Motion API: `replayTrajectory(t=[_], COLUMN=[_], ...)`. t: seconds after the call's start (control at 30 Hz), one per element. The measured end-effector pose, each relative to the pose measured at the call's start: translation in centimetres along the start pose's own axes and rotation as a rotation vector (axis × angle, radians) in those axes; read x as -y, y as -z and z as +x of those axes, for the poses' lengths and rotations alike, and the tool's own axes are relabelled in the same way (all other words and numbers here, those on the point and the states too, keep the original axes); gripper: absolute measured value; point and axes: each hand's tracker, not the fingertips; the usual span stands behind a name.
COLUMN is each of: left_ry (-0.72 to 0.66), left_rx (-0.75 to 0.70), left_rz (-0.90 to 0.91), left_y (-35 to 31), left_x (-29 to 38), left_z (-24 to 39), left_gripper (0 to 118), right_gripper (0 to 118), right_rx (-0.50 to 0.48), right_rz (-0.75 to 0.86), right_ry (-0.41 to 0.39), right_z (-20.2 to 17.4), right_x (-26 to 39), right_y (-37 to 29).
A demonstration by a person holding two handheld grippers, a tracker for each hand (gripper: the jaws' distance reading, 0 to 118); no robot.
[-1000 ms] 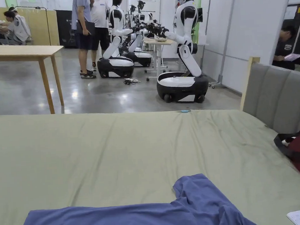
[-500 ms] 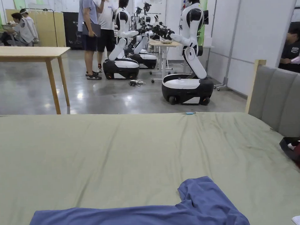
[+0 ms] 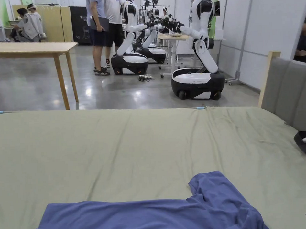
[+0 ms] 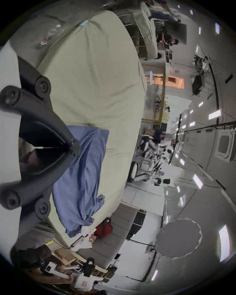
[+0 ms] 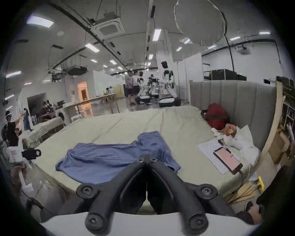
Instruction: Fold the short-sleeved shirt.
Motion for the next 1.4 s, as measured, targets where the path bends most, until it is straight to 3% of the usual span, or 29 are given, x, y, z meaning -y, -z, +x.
replayTrajectory(t=[0.13, 0.27, 0.3, 0.37, 0.5, 0.53, 0.57, 0.6, 0.63, 0.67, 0.7, 0.8, 0.83, 1.03, 1.17, 1.3, 1.33, 1.37, 1.4], left_ry=[0.073, 0.063, -0.492, -0.467, -0.395, -0.374, -0.383, -0.371, -0.408, -0.381, -0.439, -0.356, 0.159, 0.051, 0.118, 0.227, 0.250, 0.263, 0.273], left_rx=[-0.026, -0.006, 0.343, 0.402, 0.386, 0.396, 0.387, 0.404, 0.439, 0.437, 0.451, 0.347, -0.088, -0.025, -0.085, -0.096, -0.095, -0.064, -0.054], left_rz=[0.012, 0.016, 0.311, 0.319, 0.169, 0.096, 0.062, 0.016, -0.051, 0.044, -0.068, -0.112, -0.411, -0.525, -0.577, -0.504, -0.465, -0.335, -0.317], left_y=[-0.4, 1.9, 3.7, 8.4, 18.5, 21.3, 23.7, 26.1, 28.5, 29.7, 31.1, 34.9, 34.7, 37.2, 37.7, 35.8, 34.9, 34.6, 34.2], left_x=[-2.3, -6.8, -8.4, -9.4, -12.0, -12.4, -12.8, -12.9, -12.8, -13.0, -12.4, -10.9, -10.5, -10.6, -8.4, -7.3, -7.5, -8.1, -8.2], left_z=[2.8, 2.0, 3.6, -0.9, 0.9, 0.7, 0.4, 0.4, 0.3, -0.1, 0.2, 0.2, -2.2, -4.8, -4.5, -3.0, -2.5, -2.2, -2.1], left_gripper=[0, 0, 0, 0, 0, 16, 45, 90, 118, 116, 116, 116, 116, 116, 112, 101, 90, 69, 41], right_gripper=[0, 0, 0, 0, 0, 0, 0, 0, 0, 0, 0, 0, 0, 0, 0, 0, 0, 0, 0], right_rx=[0.050, 0.021, 0.012, 0.006, -0.009, -0.014, -0.018, -0.020, -0.020, -0.021, -0.021, -0.002, 0.004, 0.019, 0.008, -0.008, -0.012, -0.016, -0.017], right_rz=[0.010, 0.016, 0.018, 0.017, -0.003, -0.013, -0.020, -0.023, -0.026, -0.030, -0.036, -0.057, -0.065, -0.091, -0.104, -0.116, -0.119, -0.120, -0.120], right_ry=[-0.048, -0.020, -0.018, -0.023, -0.043, -0.042, -0.039, -0.038, -0.036, -0.034, -0.033, -0.036, -0.039, -0.051, -0.046, -0.062, -0.064, -0.065, -0.066], right_z=[-0.3, -0.1, -0.1, -0.3, -0.8, -0.8, -0.8, -0.8, -0.7, -0.6, -0.4, 0.0, 0.1, 0.4, 0.0, -0.4, -0.5, -0.6, -0.6], right_x=[-0.1, -0.9, -1.0, -1.1, -0.9, -0.7, -0.6, -0.5, -0.4, -0.2, -0.2, 0.0, 0.0, 0.2, 0.4, 0.4, 0.4, 0.4, 0.5], right_y=[0.0, 0.1, 0.2, 0.5, 1.3, 1.5, 1.6, 1.6, 1.6, 1.6, 1.7, 2.0, 2.1, 3.0, 3.6, 3.7, 3.7, 3.8, 3.8])
